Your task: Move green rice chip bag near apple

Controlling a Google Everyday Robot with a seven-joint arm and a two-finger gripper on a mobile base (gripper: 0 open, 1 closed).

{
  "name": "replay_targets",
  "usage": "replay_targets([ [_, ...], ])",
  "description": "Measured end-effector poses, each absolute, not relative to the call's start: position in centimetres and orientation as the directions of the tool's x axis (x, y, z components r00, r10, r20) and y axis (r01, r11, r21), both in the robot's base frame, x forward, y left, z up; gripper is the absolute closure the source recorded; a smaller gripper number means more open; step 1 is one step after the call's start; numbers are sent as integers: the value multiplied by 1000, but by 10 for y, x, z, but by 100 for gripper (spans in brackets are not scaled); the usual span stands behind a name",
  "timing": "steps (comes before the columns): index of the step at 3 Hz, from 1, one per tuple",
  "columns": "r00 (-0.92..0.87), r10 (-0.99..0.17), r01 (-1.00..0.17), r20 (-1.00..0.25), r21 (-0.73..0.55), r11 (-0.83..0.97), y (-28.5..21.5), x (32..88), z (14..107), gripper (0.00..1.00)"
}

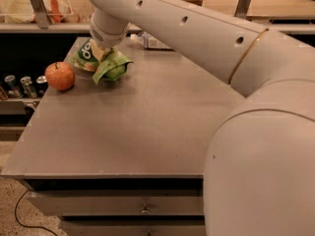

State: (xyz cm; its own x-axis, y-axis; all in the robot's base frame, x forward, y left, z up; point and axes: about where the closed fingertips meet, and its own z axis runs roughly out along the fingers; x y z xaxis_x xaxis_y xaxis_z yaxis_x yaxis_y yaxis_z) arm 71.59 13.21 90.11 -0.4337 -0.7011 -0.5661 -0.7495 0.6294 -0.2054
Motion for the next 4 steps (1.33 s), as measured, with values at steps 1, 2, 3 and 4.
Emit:
replay_targets([
  [1, -440, -706, -764, -555, -181, 619, 136, 712, 895, 83],
  [2, -441, -711, -781, -547, -155, 604, 139, 708, 892, 59],
  [3, -438, -720, -795, -539, -142, 590, 141, 704, 889, 37],
  [4, -433, -728, -804, -531, -137, 579, 143, 702, 886, 13],
])
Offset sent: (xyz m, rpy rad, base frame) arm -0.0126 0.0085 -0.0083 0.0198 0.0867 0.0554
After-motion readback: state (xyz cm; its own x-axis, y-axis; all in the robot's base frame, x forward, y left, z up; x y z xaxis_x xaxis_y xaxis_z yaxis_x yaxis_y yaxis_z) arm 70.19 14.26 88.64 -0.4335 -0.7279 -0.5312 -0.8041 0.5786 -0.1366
